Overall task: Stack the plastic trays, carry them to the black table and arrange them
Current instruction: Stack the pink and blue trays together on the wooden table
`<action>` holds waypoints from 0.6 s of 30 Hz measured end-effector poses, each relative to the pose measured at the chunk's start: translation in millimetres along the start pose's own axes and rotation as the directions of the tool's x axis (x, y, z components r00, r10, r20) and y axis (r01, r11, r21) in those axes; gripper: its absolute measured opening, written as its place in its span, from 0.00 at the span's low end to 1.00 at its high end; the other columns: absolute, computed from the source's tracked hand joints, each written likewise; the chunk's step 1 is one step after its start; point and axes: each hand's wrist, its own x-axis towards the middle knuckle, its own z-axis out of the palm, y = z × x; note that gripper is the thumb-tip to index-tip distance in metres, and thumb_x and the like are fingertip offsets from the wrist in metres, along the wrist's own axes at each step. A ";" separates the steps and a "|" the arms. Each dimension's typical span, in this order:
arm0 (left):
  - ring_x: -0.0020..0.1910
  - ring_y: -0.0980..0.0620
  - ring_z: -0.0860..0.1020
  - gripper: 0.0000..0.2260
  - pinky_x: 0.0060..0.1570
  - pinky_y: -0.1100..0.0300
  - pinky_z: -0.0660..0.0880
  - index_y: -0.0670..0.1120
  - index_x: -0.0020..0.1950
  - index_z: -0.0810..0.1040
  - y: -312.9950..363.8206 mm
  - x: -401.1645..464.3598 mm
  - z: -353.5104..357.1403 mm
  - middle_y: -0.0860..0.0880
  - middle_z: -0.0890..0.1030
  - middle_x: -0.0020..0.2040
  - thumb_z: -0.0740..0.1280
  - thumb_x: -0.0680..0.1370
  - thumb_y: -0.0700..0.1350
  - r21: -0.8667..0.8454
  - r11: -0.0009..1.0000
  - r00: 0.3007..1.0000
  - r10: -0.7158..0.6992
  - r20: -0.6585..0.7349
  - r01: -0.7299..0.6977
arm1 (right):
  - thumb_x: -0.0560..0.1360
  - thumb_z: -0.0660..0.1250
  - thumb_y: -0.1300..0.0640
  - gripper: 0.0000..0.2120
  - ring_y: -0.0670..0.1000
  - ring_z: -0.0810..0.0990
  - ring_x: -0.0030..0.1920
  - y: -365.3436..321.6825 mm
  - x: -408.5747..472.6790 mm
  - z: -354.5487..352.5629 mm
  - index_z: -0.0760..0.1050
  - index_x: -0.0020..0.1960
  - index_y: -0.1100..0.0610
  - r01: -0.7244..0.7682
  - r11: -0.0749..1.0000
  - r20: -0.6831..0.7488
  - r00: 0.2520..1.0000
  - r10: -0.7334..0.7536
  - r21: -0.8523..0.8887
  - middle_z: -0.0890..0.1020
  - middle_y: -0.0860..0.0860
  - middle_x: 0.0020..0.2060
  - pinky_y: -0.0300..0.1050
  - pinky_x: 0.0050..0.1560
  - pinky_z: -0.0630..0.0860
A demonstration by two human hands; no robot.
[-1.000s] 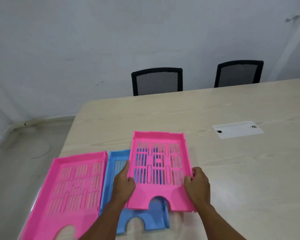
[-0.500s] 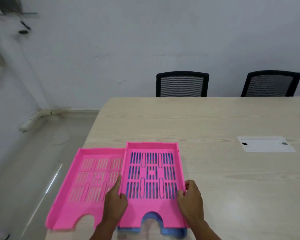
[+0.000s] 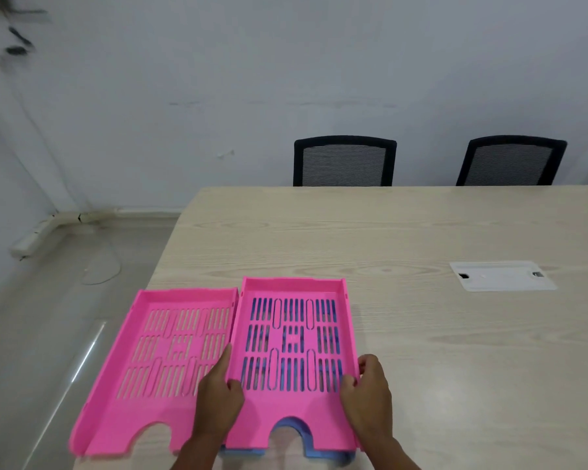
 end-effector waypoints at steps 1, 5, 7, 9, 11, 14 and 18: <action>0.21 0.58 0.63 0.31 0.18 0.68 0.66 0.47 0.77 0.62 -1.9 1.4 -0.8 0.53 0.73 0.33 0.61 0.76 0.28 0.006 1.000 1.000 -0.001 0.005 0.001 | 0.73 0.64 0.60 0.06 0.46 0.78 0.38 0.2 -1.3 1.2 0.68 0.46 0.53 0.004 1.000 0.000 1.000 -0.004 -0.006 0.77 0.48 0.41 0.48 0.38 0.80; 0.22 0.55 0.64 0.31 0.19 0.64 0.68 0.49 0.77 0.62 -4.5 3.1 -4.6 0.55 0.72 0.34 0.61 0.76 0.29 0.038 0.999 1.000 -0.013 0.015 0.012 | 0.74 0.63 0.60 0.04 0.44 0.78 0.39 1.1 -0.6 2.9 0.70 0.47 0.53 0.027 1.000 0.024 0.999 -0.027 -0.014 0.77 0.48 0.44 0.47 0.40 0.78; 0.22 0.55 0.63 0.31 0.18 0.65 0.67 0.48 0.77 0.62 -4.1 4.6 -5.8 0.52 0.73 0.32 0.61 0.76 0.29 0.036 0.999 1.000 -0.015 0.018 0.014 | 0.75 0.63 0.60 0.04 0.44 0.78 0.40 1.2 0.2 3.8 0.70 0.48 0.53 0.037 0.999 0.032 0.999 -0.037 -0.020 0.77 0.48 0.44 0.45 0.40 0.78; 0.22 0.56 0.63 0.30 0.18 0.65 0.66 0.48 0.77 0.61 -4.7 6.3 -5.9 0.50 0.73 0.31 0.60 0.77 0.29 0.032 0.999 1.000 -0.012 0.024 0.011 | 0.75 0.63 0.61 0.04 0.43 0.77 0.40 0.4 -0.1 5.2 0.70 0.48 0.54 0.034 0.999 0.026 0.999 -0.033 -0.018 0.76 0.48 0.44 0.43 0.39 0.77; 0.21 0.58 0.62 0.31 0.18 0.67 0.66 0.48 0.77 0.60 -6.9 7.2 -4.7 0.48 0.77 0.35 0.60 0.77 0.29 0.026 1.000 0.999 -0.018 0.031 0.017 | 0.75 0.63 0.61 0.04 0.43 0.76 0.40 -0.5 -1.0 6.9 0.70 0.48 0.54 0.022 0.999 0.018 1.000 -0.021 -0.023 0.76 0.49 0.45 0.41 0.37 0.73; 0.19 0.60 0.62 0.31 0.17 0.70 0.65 0.48 0.78 0.60 -6.2 5.9 -4.7 0.44 0.80 0.42 0.60 0.77 0.29 0.031 1.000 1.000 -0.005 0.025 0.004 | 0.75 0.62 0.61 0.03 0.43 0.75 0.39 -0.6 -2.0 8.3 0.70 0.49 0.55 0.013 0.999 0.013 1.000 -0.013 -0.036 0.75 0.49 0.45 0.40 0.35 0.70; 0.22 0.55 0.63 0.30 0.19 0.64 0.68 0.53 0.77 0.59 -11.7 6.0 -5.8 0.47 0.75 0.32 0.60 0.79 0.32 0.002 1.000 0.999 0.004 0.039 -0.005 | 0.76 0.62 0.59 0.03 0.46 0.77 0.41 2.1 -1.0 10.0 0.71 0.50 0.56 0.003 0.998 0.033 0.999 -0.001 -0.067 0.75 0.50 0.46 0.41 0.37 0.72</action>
